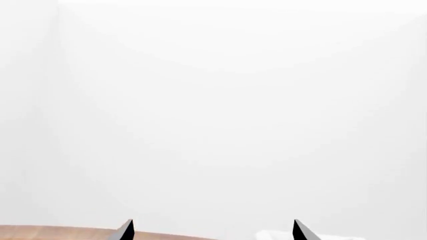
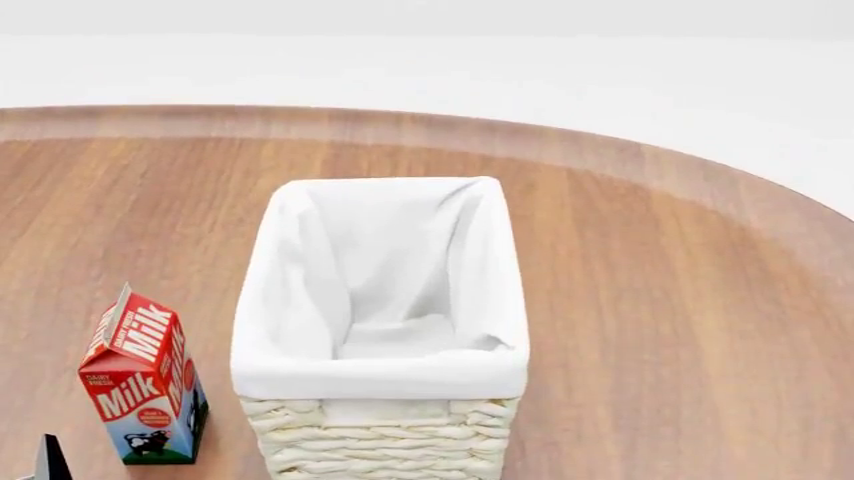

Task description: Pick up the alphabet soup, and put it in the basket.

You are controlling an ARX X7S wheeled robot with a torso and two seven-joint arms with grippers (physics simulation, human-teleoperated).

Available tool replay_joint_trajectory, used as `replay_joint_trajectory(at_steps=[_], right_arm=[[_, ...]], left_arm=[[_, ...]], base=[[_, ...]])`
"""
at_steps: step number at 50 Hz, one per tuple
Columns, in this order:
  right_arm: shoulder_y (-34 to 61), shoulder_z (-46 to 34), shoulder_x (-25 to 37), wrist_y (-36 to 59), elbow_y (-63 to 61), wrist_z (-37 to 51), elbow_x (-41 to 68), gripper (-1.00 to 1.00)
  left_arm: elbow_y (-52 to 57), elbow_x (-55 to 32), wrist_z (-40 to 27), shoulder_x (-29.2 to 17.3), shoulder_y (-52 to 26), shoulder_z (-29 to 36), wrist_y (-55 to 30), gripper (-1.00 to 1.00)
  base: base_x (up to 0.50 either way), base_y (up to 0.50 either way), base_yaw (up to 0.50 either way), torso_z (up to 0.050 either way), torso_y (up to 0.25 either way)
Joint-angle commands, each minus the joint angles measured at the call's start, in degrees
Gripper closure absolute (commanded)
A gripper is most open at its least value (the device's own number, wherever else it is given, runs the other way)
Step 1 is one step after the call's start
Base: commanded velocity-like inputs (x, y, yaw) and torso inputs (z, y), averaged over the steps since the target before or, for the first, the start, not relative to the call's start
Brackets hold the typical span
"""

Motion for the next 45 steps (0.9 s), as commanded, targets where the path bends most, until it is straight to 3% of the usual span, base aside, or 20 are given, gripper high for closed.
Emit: replay_joint_trajectory(at_steps=[1,45], right_arm=[[-0.3,-0.6,0.1,0.9,0.4,0.9,-1.7,-1.00],[0.4,-4.9,-1.5,3.8,2.6,1.8,-10.2,-1.00]], left_arm=[[0.0,0.0,-0.2,-0.2,0.0,0.2,0.1,-1.00],[0.2,0.1,-1.1,-0.8,-0.1,0.8,-0.1,-1.00]], base=[[0.00,0.00,0.00,0.000,0.000],[0.00,0.00,0.00,0.000,0.000]])
